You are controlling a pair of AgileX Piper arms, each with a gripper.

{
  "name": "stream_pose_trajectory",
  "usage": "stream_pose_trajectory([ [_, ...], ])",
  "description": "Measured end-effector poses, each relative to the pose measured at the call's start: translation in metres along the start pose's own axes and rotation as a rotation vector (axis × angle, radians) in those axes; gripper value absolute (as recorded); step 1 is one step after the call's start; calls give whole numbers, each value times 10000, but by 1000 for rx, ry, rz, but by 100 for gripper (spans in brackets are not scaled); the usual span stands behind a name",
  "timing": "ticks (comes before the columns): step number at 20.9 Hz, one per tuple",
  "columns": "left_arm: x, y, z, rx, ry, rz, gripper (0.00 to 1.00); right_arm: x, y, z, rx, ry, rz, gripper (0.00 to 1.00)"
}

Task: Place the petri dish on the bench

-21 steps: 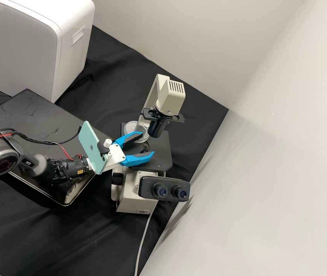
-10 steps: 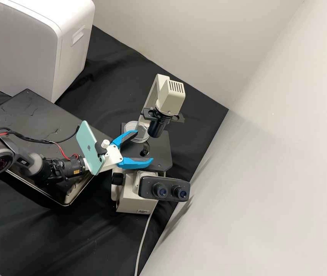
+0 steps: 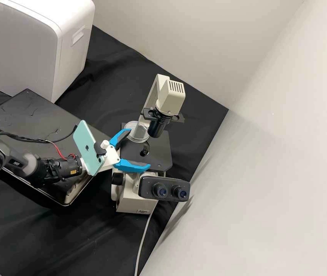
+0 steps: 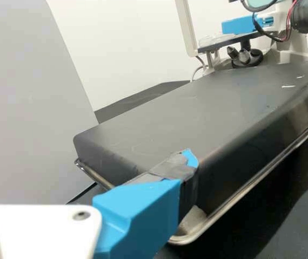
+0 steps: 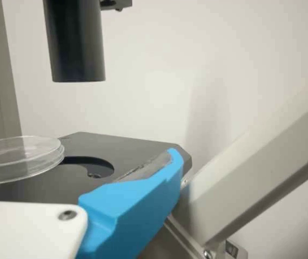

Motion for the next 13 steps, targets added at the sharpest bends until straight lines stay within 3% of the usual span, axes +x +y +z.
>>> stream_pose_trajectory([
  [3,1,0,-4,0,2,0,100,-53,2,-7,-5,-10,-41,100],
  [5,1,0,-4,0,2,0,100,-87,16,-14,-6,-10,-50,100],
  [13,1,0,-4,0,2,0,100,-135,39,-21,-14,-8,-55,100],
])
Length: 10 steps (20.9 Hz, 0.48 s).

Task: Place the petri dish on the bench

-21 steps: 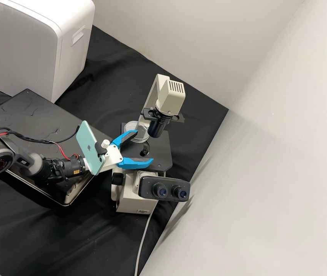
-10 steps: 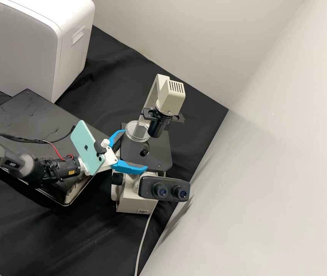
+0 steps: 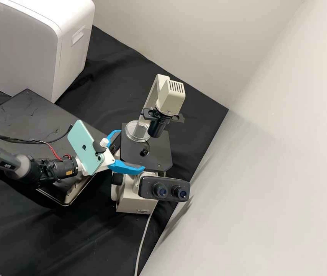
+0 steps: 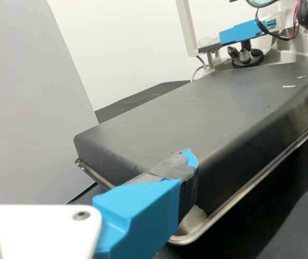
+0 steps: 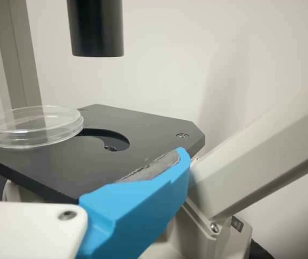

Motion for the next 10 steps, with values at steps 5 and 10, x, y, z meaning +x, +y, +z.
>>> stream_pose_trajectory([
  [5,0,0,0,0,0,0,100,-68,42,-45,-11,19,10,100],
  [10,0,0,0,0,0,0,100,-163,142,-88,-3,25,45,100],
])
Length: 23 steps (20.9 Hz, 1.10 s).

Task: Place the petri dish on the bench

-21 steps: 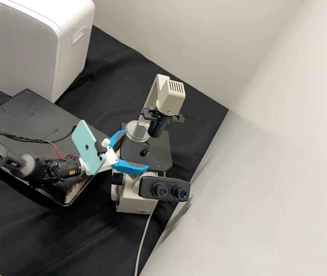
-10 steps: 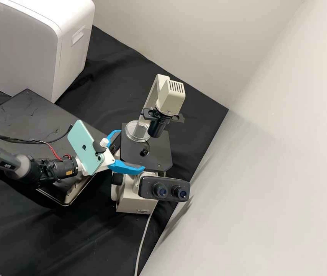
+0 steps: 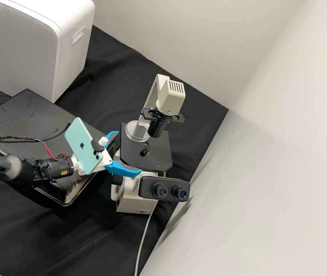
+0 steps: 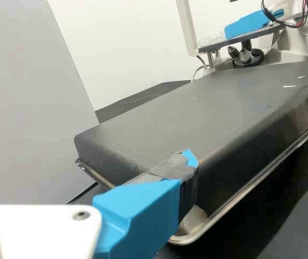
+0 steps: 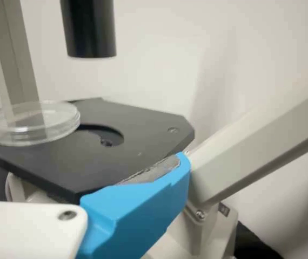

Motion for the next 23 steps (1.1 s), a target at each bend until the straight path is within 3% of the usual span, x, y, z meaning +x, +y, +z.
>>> stream_pose_trajectory([
  [10,0,0,0,0,0,0,100,-91,138,-127,17,46,56,100],
  [12,3,0,-10,0,5,0,100,-99,118,-163,19,58,50,100],
  [17,8,1,-24,1,11,1,100,-39,54,-373,26,120,37,100],
  [20,8,1,-24,1,11,1,100,48,-59,-451,-6,125,3,100],
  [23,8,1,-24,1,11,1,100,114,-163,-493,-16,118,-33,100],
])
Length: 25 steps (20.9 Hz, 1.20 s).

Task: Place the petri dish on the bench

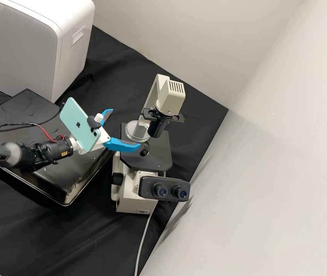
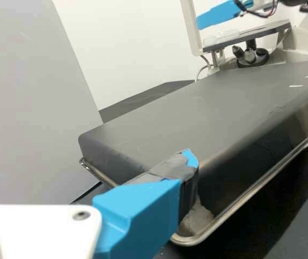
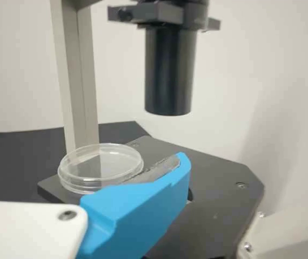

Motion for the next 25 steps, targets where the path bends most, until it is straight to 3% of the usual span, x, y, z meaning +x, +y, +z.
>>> stream_pose_trajectory([
  [10,0,0,0,-2,0,0,100,157,-172,87,-22,-65,-60,100],
  [17,0,0,0,-2,0,0,100,193,-141,93,-17,-72,-53,100],
  [25,-4,0,13,-1,-8,0,100,327,-184,110,-15,-83,-58,100],
])
